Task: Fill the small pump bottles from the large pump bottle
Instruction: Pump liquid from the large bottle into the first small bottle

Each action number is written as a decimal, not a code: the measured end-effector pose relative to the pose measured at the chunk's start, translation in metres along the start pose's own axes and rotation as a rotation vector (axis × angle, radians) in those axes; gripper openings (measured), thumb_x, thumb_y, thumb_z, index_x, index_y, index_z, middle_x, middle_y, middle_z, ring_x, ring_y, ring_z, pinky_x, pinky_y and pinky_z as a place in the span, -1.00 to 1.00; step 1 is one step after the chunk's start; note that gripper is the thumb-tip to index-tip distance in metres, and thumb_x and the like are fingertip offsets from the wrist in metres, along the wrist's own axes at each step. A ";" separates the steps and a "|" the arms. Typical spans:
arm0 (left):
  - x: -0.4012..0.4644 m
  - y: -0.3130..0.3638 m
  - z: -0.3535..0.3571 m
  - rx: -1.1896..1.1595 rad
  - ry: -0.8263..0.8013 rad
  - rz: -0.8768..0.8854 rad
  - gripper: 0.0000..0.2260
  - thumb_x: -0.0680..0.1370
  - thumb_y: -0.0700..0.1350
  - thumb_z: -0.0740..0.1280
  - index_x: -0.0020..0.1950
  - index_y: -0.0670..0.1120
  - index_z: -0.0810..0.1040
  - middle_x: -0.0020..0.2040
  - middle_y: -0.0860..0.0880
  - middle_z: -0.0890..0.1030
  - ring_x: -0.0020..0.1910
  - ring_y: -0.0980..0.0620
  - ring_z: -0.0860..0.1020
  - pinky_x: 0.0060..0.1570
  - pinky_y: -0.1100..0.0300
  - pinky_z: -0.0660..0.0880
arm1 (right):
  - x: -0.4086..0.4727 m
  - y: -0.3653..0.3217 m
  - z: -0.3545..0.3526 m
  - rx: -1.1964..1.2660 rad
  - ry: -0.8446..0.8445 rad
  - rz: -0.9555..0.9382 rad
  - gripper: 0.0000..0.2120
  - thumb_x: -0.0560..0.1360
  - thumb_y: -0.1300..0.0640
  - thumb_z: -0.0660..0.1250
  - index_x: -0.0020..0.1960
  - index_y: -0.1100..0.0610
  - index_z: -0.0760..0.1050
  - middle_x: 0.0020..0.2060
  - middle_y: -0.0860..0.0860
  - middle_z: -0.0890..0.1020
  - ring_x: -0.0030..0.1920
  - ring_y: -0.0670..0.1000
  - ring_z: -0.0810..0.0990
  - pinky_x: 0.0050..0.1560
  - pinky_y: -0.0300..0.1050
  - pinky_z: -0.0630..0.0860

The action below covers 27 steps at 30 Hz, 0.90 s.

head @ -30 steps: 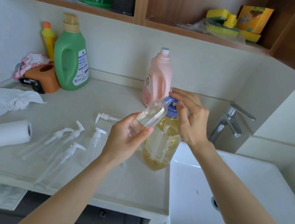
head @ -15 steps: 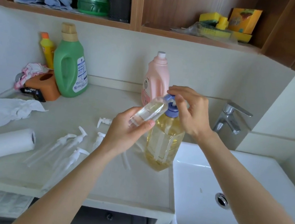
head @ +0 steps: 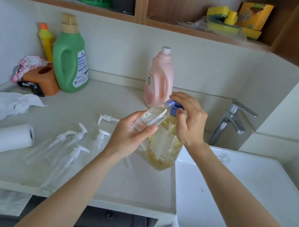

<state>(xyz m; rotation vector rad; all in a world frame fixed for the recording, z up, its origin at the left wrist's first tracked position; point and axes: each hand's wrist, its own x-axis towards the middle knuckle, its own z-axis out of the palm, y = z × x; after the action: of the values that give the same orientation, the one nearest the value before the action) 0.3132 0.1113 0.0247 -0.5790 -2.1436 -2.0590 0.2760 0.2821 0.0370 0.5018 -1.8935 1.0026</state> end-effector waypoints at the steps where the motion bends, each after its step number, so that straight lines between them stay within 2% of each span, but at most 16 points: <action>1: 0.000 0.001 0.001 0.000 0.005 0.002 -0.78 0.48 -0.08 0.43 0.11 0.00 0.57 -0.30 0.18 0.60 -0.41 0.27 0.48 -0.34 0.42 0.37 | 0.002 -0.001 -0.002 0.000 -0.015 -0.005 -0.63 0.41 0.23 0.11 0.00 0.29 0.64 -0.01 0.10 0.68 0.12 -0.12 0.53 0.23 -0.32 0.38; 5: 0.000 0.009 0.001 0.017 0.012 0.021 -0.77 0.51 -0.19 0.39 0.16 -0.09 0.55 -0.35 0.22 0.57 -0.43 0.28 0.48 -0.34 0.44 0.36 | 0.019 -0.002 -0.015 0.029 -0.096 -0.023 -0.63 0.48 0.17 0.11 0.05 0.28 0.63 0.04 0.06 0.65 0.14 0.00 0.58 0.23 -0.20 0.44; 8: 0.001 0.012 0.002 0.030 0.027 0.010 -0.77 0.51 -0.20 0.40 0.14 -0.04 0.56 -0.35 0.20 0.56 -0.44 0.27 0.48 -0.35 0.44 0.37 | 0.027 -0.001 -0.018 0.024 -0.146 -0.024 -0.63 0.50 0.12 0.13 0.05 0.26 0.64 0.06 0.06 0.65 0.13 0.03 0.59 0.20 -0.12 0.48; 12: 0.001 0.014 0.004 0.018 0.047 -0.009 -0.78 0.50 -0.24 0.41 0.09 0.00 0.57 -0.34 0.11 0.52 -0.48 0.25 0.46 -0.37 0.42 0.36 | 0.014 0.003 -0.009 0.071 -0.015 -0.010 -0.65 0.51 0.18 0.12 0.04 0.31 0.63 0.05 0.08 0.64 0.15 0.02 0.58 0.24 -0.16 0.45; 15: 0.003 0.012 0.005 0.021 0.076 -0.037 -0.78 0.49 -0.27 0.41 0.04 0.01 0.57 -0.38 0.15 0.52 -0.50 0.25 0.45 -0.39 0.42 0.35 | 0.006 0.006 0.002 0.106 0.039 0.021 -0.65 0.47 0.24 0.10 0.00 0.33 0.63 0.00 0.15 0.66 0.12 0.05 0.59 0.21 -0.12 0.48; 17: 0.003 0.011 0.005 0.058 0.074 -0.058 -0.78 0.48 -0.26 0.43 0.07 -0.04 0.58 -0.40 0.20 0.54 -0.49 0.26 0.46 -0.37 0.42 0.35 | 0.002 0.008 0.004 0.104 0.038 0.019 -0.64 0.41 0.27 0.09 -0.02 0.33 0.63 -0.02 0.15 0.66 0.10 0.05 0.59 0.19 -0.12 0.49; 19: 0.003 0.011 0.003 0.084 0.073 -0.081 -0.75 0.47 -0.24 0.44 0.12 -0.10 0.58 -0.40 0.22 0.55 -0.46 0.26 0.46 -0.34 0.41 0.36 | 0.001 0.007 0.003 0.091 0.021 0.009 -0.62 0.38 0.27 0.08 -0.03 0.32 0.64 -0.02 0.15 0.67 0.10 0.04 0.59 0.19 -0.12 0.49; 23: 0.000 0.015 0.005 0.072 0.089 -0.106 -0.74 0.42 -0.14 0.49 0.08 0.02 0.59 -0.38 0.19 0.52 -0.44 0.22 0.44 -0.31 0.36 0.38 | 0.005 0.000 -0.007 0.053 -0.050 -0.001 -0.61 0.39 0.23 0.09 -0.01 0.29 0.64 0.01 0.12 0.68 0.12 0.03 0.59 0.21 -0.20 0.46; 27: -0.002 0.024 0.009 0.031 0.097 -0.125 -0.80 0.48 -0.21 0.43 0.02 0.06 0.58 -0.41 0.17 0.51 -0.47 0.20 0.42 -0.40 0.30 0.38 | 0.025 -0.001 -0.023 0.064 -0.151 -0.025 -0.62 0.45 0.20 0.08 0.02 0.26 0.65 0.02 0.08 0.67 0.11 0.03 0.60 0.19 -0.16 0.48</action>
<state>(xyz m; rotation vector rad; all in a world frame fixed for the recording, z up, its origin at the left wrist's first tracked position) 0.3251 0.1199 0.0457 -0.3417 -2.2031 -2.0652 0.2763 0.3009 0.0648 0.6533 -1.9873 1.0365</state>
